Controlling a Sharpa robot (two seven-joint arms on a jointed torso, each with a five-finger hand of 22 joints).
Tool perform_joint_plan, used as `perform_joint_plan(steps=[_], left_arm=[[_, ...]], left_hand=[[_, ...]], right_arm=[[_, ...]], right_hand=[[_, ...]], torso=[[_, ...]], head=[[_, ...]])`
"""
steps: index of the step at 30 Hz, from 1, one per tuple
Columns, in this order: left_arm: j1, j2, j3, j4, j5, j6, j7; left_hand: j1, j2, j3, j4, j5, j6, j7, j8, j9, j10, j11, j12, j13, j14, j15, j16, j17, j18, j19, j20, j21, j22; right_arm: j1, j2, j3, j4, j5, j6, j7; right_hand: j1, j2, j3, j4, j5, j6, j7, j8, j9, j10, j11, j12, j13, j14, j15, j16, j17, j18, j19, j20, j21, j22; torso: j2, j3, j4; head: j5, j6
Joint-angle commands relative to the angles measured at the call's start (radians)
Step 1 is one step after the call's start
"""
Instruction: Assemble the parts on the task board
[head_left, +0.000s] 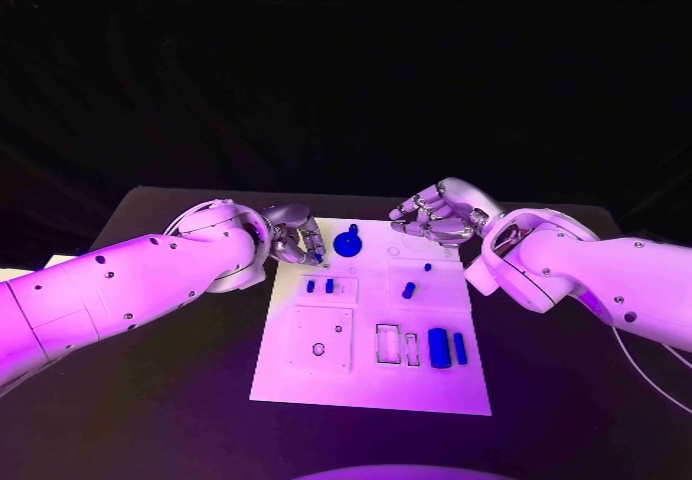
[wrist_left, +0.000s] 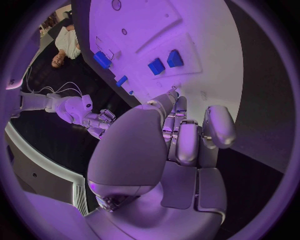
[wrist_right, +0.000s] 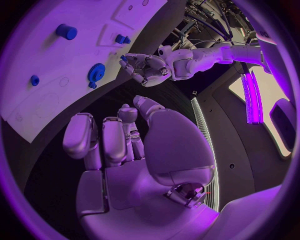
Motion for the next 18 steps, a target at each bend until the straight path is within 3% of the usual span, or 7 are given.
perform_joint_plan(steps=[1,18], left_arm=[[-0.004,0.012,-0.003,-0.008,0.002,0.015,0.005],[-0.013,0.046,-0.009,-0.034,-0.021,0.002,0.005]], left_hand=[[-0.008,0.0,0.005,-0.001,-0.002,0.006,0.0,-0.003,-0.001,0.008,0.0,-0.005,-0.001,0.004,0.002,-0.001,-0.001,-0.013,0.002,0.0,0.0,0.048],[-0.01,0.001,0.008,-0.002,-0.002,0.009,0.0,-0.004,-0.001,0.012,-0.001,-0.007,0.0,0.002,0.002,-0.003,-0.004,-0.013,0.001,0.0,-0.001,0.048]], right_arm=[[-0.001,0.002,0.0,0.001,-0.009,0.004,0.007],[-0.001,0.003,0.0,0.002,-0.009,0.002,0.007]], right_hand=[[-0.001,0.008,0.002,0.004,0.003,-0.006,0.0,-0.001,0.002,-0.004,-0.001,0.001,0.001,0.026,0.007,-0.003,0.001,0.011,-0.007,0.0,-0.006,0.001],[-0.002,0.009,0.001,0.006,0.006,-0.005,0.0,-0.001,0.002,-0.004,-0.001,0.001,0.001,0.027,0.007,-0.004,0.001,0.012,-0.007,0.0,-0.007,0.0]], torso=[[0.0,0.0001,0.0009],[-0.001,0.0009,0.0003]], head=[[-0.001,-0.001],[-0.002,-0.004]])
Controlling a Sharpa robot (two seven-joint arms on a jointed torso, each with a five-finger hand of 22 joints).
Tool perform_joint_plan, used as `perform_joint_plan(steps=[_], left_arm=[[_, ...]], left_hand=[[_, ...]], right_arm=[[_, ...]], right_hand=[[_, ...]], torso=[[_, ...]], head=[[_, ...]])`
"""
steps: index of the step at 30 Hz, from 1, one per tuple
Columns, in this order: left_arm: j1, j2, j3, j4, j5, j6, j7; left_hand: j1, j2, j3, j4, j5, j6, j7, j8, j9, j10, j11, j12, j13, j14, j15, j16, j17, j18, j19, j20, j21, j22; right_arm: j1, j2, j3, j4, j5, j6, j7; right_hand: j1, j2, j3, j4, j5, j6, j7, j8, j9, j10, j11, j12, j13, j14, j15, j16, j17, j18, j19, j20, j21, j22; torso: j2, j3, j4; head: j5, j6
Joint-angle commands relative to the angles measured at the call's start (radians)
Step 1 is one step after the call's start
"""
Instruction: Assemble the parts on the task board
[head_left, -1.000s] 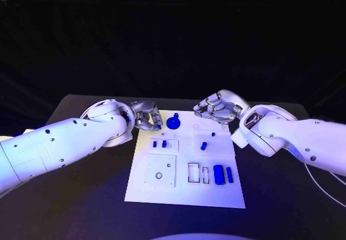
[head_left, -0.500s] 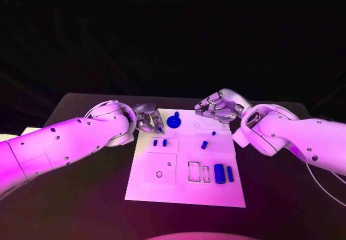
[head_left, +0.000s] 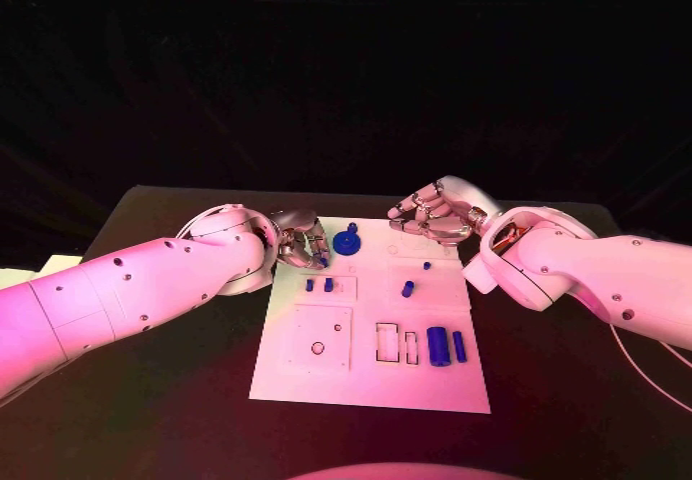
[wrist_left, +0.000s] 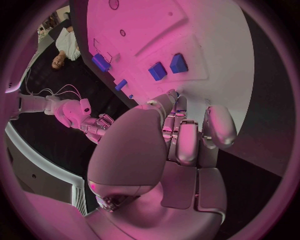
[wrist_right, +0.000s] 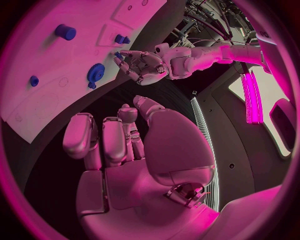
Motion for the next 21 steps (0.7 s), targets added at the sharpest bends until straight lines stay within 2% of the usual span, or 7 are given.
perform_joint_plan(steps=[1,6,21], left_arm=[[-0.001,0.011,0.0,-0.005,-0.016,0.0,0.003],[-0.003,0.019,-0.001,-0.013,-0.029,-0.005,-0.004],[-0.005,0.021,-0.001,-0.019,-0.051,0.021,-0.025]], left_hand=[[-0.01,0.001,0.006,0.0,-0.002,0.009,0.0,-0.004,0.0,0.005,-0.001,-0.003,0.0,0.002,0.002,-0.003,-0.001,-0.013,0.001,0.0,-0.001,0.049],[-0.01,0.0,0.006,-0.001,-0.002,0.01,0.0,-0.004,0.0,0.006,-0.001,-0.004,0.0,0.002,0.002,-0.003,-0.003,-0.013,0.0,0.0,-0.004,0.048],[-0.008,-0.005,0.012,-0.011,-0.002,0.014,-0.002,-0.007,-0.001,0.012,-0.003,-0.008,0.002,0.0,0.0,-0.005,-0.007,-0.012,-0.001,0.0,-0.003,0.05]], right_arm=[[-0.001,0.001,0.0,0.001,-0.009,0.003,0.007],[-0.001,0.001,0.0,0.001,-0.008,0.004,0.008],[-0.001,-0.001,0.0,-0.001,-0.005,0.019,0.0]], right_hand=[[-0.002,0.009,0.001,0.006,0.006,-0.005,0.0,-0.001,0.001,-0.004,-0.001,0.001,0.001,0.026,0.007,-0.004,0.001,0.012,-0.007,0.0,-0.007,0.0],[-0.002,0.009,0.001,0.006,0.006,-0.005,0.0,-0.001,0.001,-0.004,-0.001,0.001,0.001,0.026,0.007,-0.004,0.001,0.012,-0.007,0.0,-0.007,0.0],[-0.003,0.009,0.001,0.007,0.007,-0.005,0.0,0.0,0.002,-0.005,-0.001,-0.002,-0.001,0.026,0.007,-0.007,-0.001,0.012,-0.008,0.0,-0.009,-0.004]], torso=[[-0.001,-0.0002,0.0007],[0.001,-0.0008,-0.0015],[0.0,-0.0008,0.0002]], head=[[0.0,0.0],[0.001,0.001],[0.001,-0.007]])
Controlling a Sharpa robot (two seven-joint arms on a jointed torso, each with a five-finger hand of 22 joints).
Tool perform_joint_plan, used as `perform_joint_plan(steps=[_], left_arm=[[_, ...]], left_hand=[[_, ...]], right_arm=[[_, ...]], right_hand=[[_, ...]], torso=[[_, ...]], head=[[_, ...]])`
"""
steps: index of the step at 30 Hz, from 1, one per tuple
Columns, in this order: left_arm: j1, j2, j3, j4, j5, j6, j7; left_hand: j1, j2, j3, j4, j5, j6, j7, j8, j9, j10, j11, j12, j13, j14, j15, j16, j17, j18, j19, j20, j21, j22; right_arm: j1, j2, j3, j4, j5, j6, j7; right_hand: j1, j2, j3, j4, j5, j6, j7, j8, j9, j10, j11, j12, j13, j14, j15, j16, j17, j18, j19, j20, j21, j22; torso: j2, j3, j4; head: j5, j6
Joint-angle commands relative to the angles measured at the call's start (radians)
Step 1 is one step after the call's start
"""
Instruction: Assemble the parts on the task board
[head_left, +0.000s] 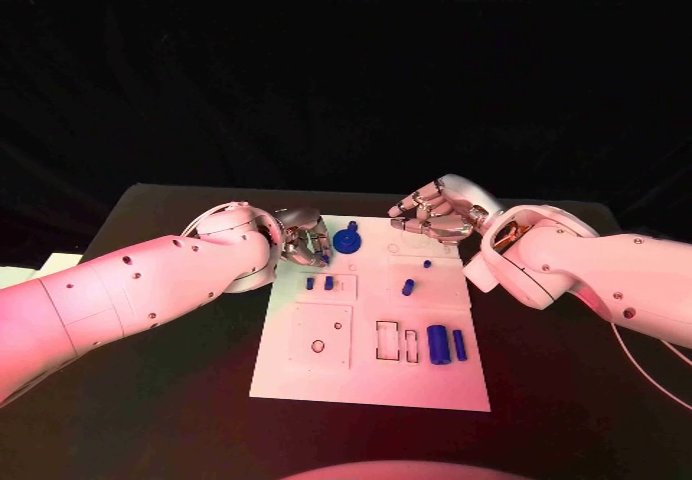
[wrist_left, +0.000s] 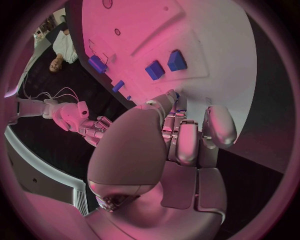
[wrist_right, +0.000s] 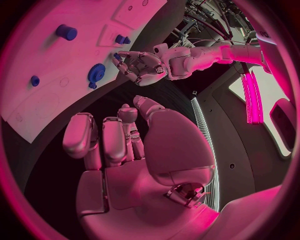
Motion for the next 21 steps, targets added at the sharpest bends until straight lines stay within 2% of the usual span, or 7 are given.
perform_joint_plan(steps=[1,6,10,21], left_arm=[[-0.002,-0.001,-0.001,0.001,-0.017,0.026,-0.015],[-0.002,-0.004,-0.001,0.008,-0.005,0.04,-0.014],[-0.002,-0.004,-0.001,0.01,0.001,0.047,-0.013],[-0.002,-0.007,-0.001,0.01,0.011,0.052,-0.014]], left_hand=[[-0.008,-0.005,0.005,-0.004,-0.002,0.007,-0.002,-0.004,0.001,0.009,0.001,-0.006,0.002,0.0,0.0,-0.005,-0.002,-0.012,-0.001,0.0,-0.003,0.05],[-0.009,-0.005,0.006,-0.005,-0.003,0.009,-0.003,-0.004,0.001,0.011,0.001,-0.006,0.002,0.0,0.0,-0.005,-0.002,-0.012,-0.001,0.0,-0.002,0.051],[-0.01,-0.005,0.006,-0.006,-0.003,0.011,-0.003,-0.004,0.001,0.013,0.0,-0.006,0.003,0.0,0.0,-0.005,-0.003,-0.013,0.0,-0.001,-0.002,0.051],[-0.021,-0.011,0.006,-0.008,-0.004,0.008,-0.001,-0.011,-0.002,0.01,0.003,-0.015,0.004,-0.002,0.001,-0.006,-0.007,-0.011,-0.003,0.0,-0.008,0.05]], right_arm=[[-0.001,0.001,0.0,0.0,-0.006,0.016,0.002],[-0.001,0.002,0.0,-0.003,-0.004,0.015,0.004],[-0.001,0.003,0.0,-0.004,-0.004,0.015,0.005],[-0.001,0.005,0.0,-0.005,-0.003,0.015,0.005]], right_hand=[[-0.003,0.009,0.001,0.007,0.007,-0.005,0.0,0.0,0.001,-0.005,-0.001,-0.001,-0.001,0.026,0.007,-0.007,-0.001,0.012,-0.008,0.0,-0.004,-0.001],[-0.004,0.01,0.0,0.009,0.007,-0.006,0.0,0.0,0.001,-0.005,-0.001,-0.001,-0.001,0.026,0.007,-0.007,-0.001,0.012,-0.007,0.0,-0.004,-0.001],[-0.005,0.011,0.0,0.01,0.007,-0.006,0.001,0.0,0.001,-0.004,-0.001,0.0,0.0,0.027,0.007,-0.006,0.0,0.012,-0.007,0.0,-0.004,-0.001],[-0.005,0.011,0.0,0.01,0.007,-0.006,0.001,0.0,0.001,-0.004,-0.001,0.0,0.0,0.027,0.007,-0.006,0.0,0.012,-0.007,0.0,-0.004,-0.001]], torso=[[0.0,-0.0002,0.0006],[0.0,-0.0012,0.0017],[-0.001,-0.0004,0.0028],[-0.001,0.0,0.0007]], head=[[-0.001,-0.003],[-0.002,-0.006],[-0.001,-0.007],[0.003,-0.011]])
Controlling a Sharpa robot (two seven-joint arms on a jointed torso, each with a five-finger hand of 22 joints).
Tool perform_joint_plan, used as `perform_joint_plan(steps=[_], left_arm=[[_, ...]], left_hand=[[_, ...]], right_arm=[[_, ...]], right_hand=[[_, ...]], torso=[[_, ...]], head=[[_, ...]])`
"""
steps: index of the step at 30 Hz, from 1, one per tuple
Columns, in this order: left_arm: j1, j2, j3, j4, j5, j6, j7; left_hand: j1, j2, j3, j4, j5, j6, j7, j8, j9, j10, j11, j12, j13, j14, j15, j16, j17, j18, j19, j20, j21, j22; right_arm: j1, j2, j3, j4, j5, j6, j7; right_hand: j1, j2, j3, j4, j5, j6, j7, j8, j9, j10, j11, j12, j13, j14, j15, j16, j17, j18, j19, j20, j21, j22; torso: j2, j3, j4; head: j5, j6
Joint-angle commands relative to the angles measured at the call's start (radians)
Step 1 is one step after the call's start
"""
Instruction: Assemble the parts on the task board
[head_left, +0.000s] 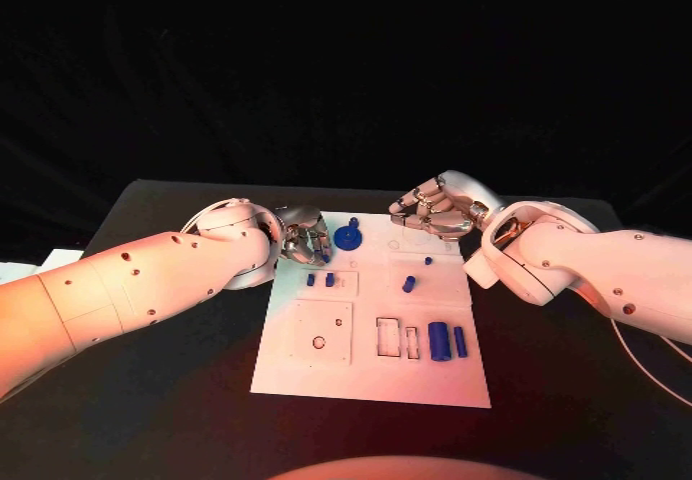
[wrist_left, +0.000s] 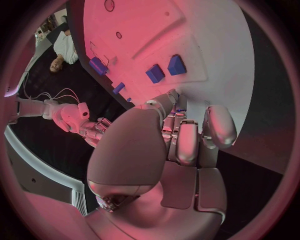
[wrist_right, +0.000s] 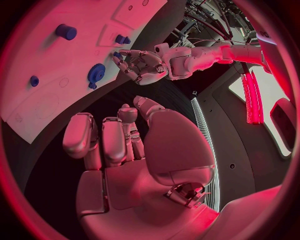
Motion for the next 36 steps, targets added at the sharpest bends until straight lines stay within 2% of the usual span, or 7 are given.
perform_joint_plan(steps=[1,14,26,29,33,34,36], left_arm=[[-0.002,-0.002,-0.002,0.001,0.01,0.032,-0.006],[-0.002,0.001,-0.002,-0.005,0.024,0.032,-0.022],[-0.002,-0.009,-0.002,-0.005,0.028,0.024,-0.04],[-0.002,-0.018,-0.002,-0.002,0.03,0.015,-0.037],[-0.002,-0.043,-0.001,0.01,0.053,-0.028,-0.019],[-0.002,-0.052,0.0,0.014,0.073,-0.049,-0.008],[-0.001,-0.072,0.002,0.021,0.147,-0.099,0.023]], left_hand=[[-0.011,-0.001,0.002,-0.003,-0.004,0.004,0.003,-0.005,-0.002,0.0,0.005,-0.007,-0.001,-0.002,0.001,-0.006,-0.003,-0.011,-0.004,0.0,-0.006,0.05],[-0.044,-0.023,0.02,-0.002,-0.003,-0.115,0.022,-0.089,-0.046,-0.025,0.023,-0.051,-0.007,-0.009,0.016,-0.009,-0.018,-0.009,-0.01,0.012,-0.022,0.049],[-0.051,-0.031,0.027,-0.001,-0.003,-0.152,0.027,-0.093,-0.063,-0.029,0.028,-0.063,-0.009,-0.011,0.02,-0.009,-0.024,-0.008,-0.013,0.016,-0.029,0.048],[-0.051,-0.031,0.027,-0.002,-0.003,-0.152,0.028,-0.092,-0.063,-0.029,0.028,-0.064,-0.009,-0.011,0.02,-0.01,-0.026,-0.008,-0.013,0.016,-0.03,0.047],[-0.045,-0.028,0.035,-0.006,-0.003,-0.138,0.028,-0.083,-0.063,-0.026,0.028,-0.066,-0.008,-0.01,0.02,-0.008,-0.024,-0.008,-0.013,0.017,-0.03,0.048],[-0.042,-0.026,0.04,-0.008,-0.002,-0.123,0.028,-0.075,-0.061,-0.024,0.028,-0.066,-0.008,-0.013,0.02,-0.011,-0.032,-0.006,-0.016,0.017,-0.038,0.045],[-0.035,-0.021,0.051,-0.014,-0.002,-0.093,0.029,-0.058,-0.058,-0.019,0.028,-0.067,-0.006,-0.03,0.019,-0.035,-0.078,0.004,-0.034,0.017,-0.085,0.023]], right_arm=[[-0.001,0.001,0.0,0.0,-0.004,0.012,0.005],[-0.001,0.001,0.0,-0.001,-0.003,0.011,0.006],[-0.001,-0.003,0.0,-0.004,-0.004,0.013,0.002],[-0.001,-0.005,0.0,-0.012,-0.018,0.023,-0.011],[-0.001,-0.008,0.0,-0.032,-0.068,0.06,-0.045],[-0.001,-0.009,0.0,-0.039,-0.092,0.075,-0.054],[-0.001,-0.011,0.0,-0.054,-0.149,0.106,-0.071]], right_hand=[[-0.001,0.007,0.0,0.004,0.003,-0.006,0.001,0.0,0.001,-0.004,-0.001,0.0,0.0,0.023,0.004,-0.006,0.0,0.012,-0.007,0.0,-0.004,-0.001],[-0.003,0.007,-0.001,0.006,0.004,-0.006,0.0,0.0,0.002,-0.007,-0.001,-0.005,-0.005,0.023,0.004,-0.01,-0.004,0.013,-0.01,0.0,-0.007,-0.007],[-0.002,0.007,-0.001,0.007,0.005,-0.009,0.001,-0.001,0.001,-0.022,0.0,-0.03,-0.024,0.021,0.004,-0.015,-0.008,0.015,-0.016,0.001,-0.014,-0.019],[0.007,0.007,0.003,0.002,0.005,-0.013,0.001,-0.002,0.002,-0.072,0.0,-0.121,-0.097,0.018,0.004,-0.027,-0.02,0.018,-0.023,0.0,-0.022,-0.032],[0.027,-0.003,0.019,-0.006,-0.023,-0.014,0.005,0.001,0.004,-0.177,0.005,-0.304,-0.238,-0.03,0.008,-0.156,-0.156,0.049,-0.123,0.004,-0.123,-0.209],[0.036,-0.004,0.029,-0.007,-0.047,-0.015,0.004,0.002,0.006,-0.194,0.017,-0.36,-0.287,-0.056,0.012,-0.223,-0.22,0.06,-0.161,0.008,-0.169,-0.274],[0.053,-0.021,0.039,-0.017,-0.082,-0.015,0.015,0.003,0.008,-0.23,0.02,-0.453,-0.367,-0.071,0.02,-0.289,-0.284,0.067,-0.184,0.013,-0.208,-0.325]], torso=[[0.0,0.0004,-0.0009],[0.0,0.0004,-0.0016],[0.0,-0.0004,-0.0017],[-0.001,-0.0009,-0.0025],[-0.001,-0.0011,-0.0043],[-0.001,-0.0009,-0.0034],[-0.002,-0.001,-0.0021]], head=[[0.001,-0.001],[0.002,0.001],[-0.001,0.001],[-0.002,0.001],[-0.006,0.004],[-0.009,0.004],[-0.012,0.006]])
